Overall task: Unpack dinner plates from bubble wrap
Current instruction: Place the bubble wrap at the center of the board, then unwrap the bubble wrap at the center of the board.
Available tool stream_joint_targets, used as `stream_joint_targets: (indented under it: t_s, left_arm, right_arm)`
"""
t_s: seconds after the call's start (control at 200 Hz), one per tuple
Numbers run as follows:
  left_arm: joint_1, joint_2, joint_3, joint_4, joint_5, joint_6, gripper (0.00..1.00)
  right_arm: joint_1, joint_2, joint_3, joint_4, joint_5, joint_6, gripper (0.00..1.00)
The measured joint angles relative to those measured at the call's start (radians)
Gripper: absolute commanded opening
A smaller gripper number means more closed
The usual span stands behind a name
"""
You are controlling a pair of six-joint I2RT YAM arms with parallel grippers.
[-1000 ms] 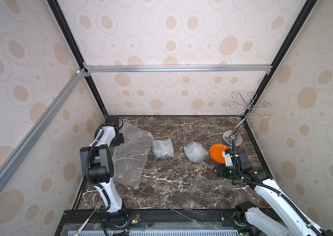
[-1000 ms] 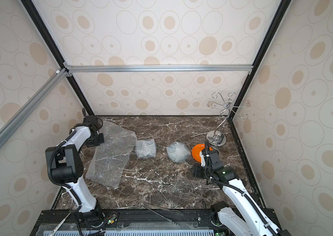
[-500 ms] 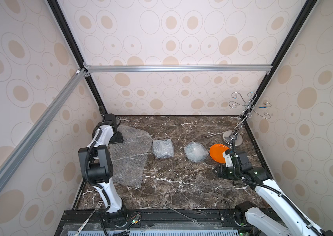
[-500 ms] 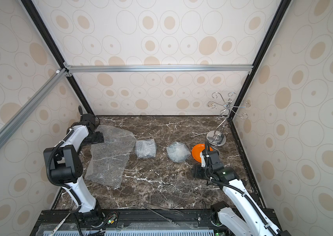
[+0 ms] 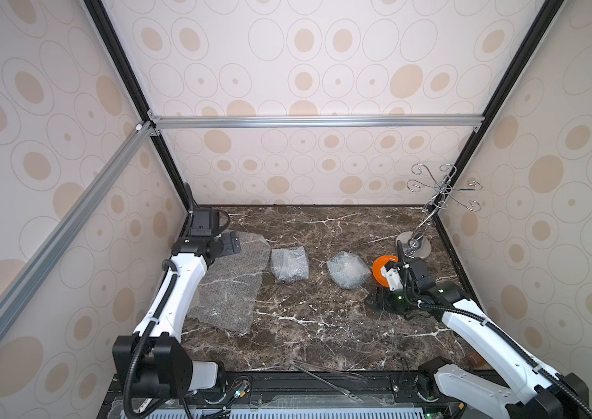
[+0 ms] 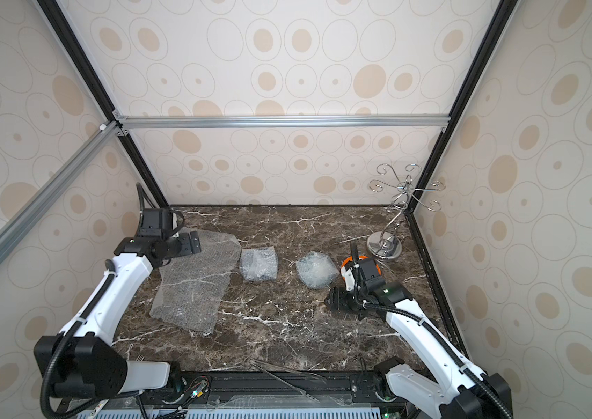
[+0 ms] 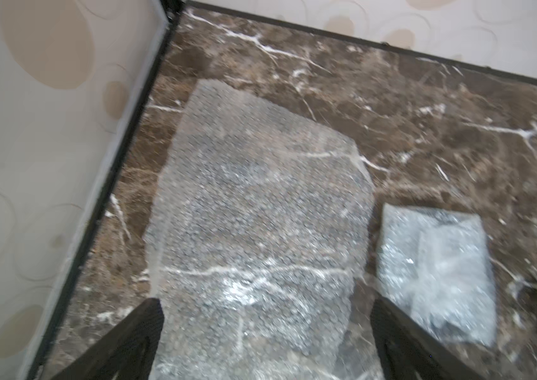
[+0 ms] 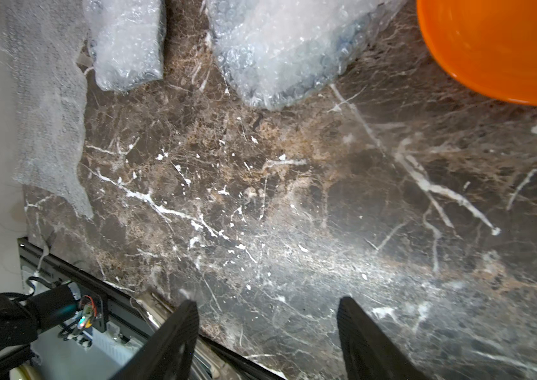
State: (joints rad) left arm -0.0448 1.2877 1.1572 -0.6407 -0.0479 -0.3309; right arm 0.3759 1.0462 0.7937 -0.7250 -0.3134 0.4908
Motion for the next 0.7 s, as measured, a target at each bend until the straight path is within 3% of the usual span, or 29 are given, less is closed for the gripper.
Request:
stream_joint_targets:
  t_s: [0.04, 0.175, 0.465, 0.7]
  left_arm:
    - [-0.016, -0.052, -0.074, 0.027, 0.029, -0.027, 0.99]
    - [-0.103, -0.202, -0.273, 0.075, 0.072, -0.131, 0.99]
    - [-0.334, -0.456, -0.529, 0.186, 0.15, -0.397, 0.99]
    - [-0.513, -0.431, -0.548, 0.285, 0.162, -0.545, 0.99]
  right_arm:
    - [0.0, 0.023, 0.011, 0.01, -0.012, 0.006, 0.93]
    - [0.001, 0.114, 0.023, 0.069, -0.05, 0.047, 0.89]
    - [-0.041, 0.283, 0.023, 0.261, -0.093, 0.153, 0.69]
    - [-0.064, 0.433, 0.096, 0.303, -0.085, 0.143, 0.69]
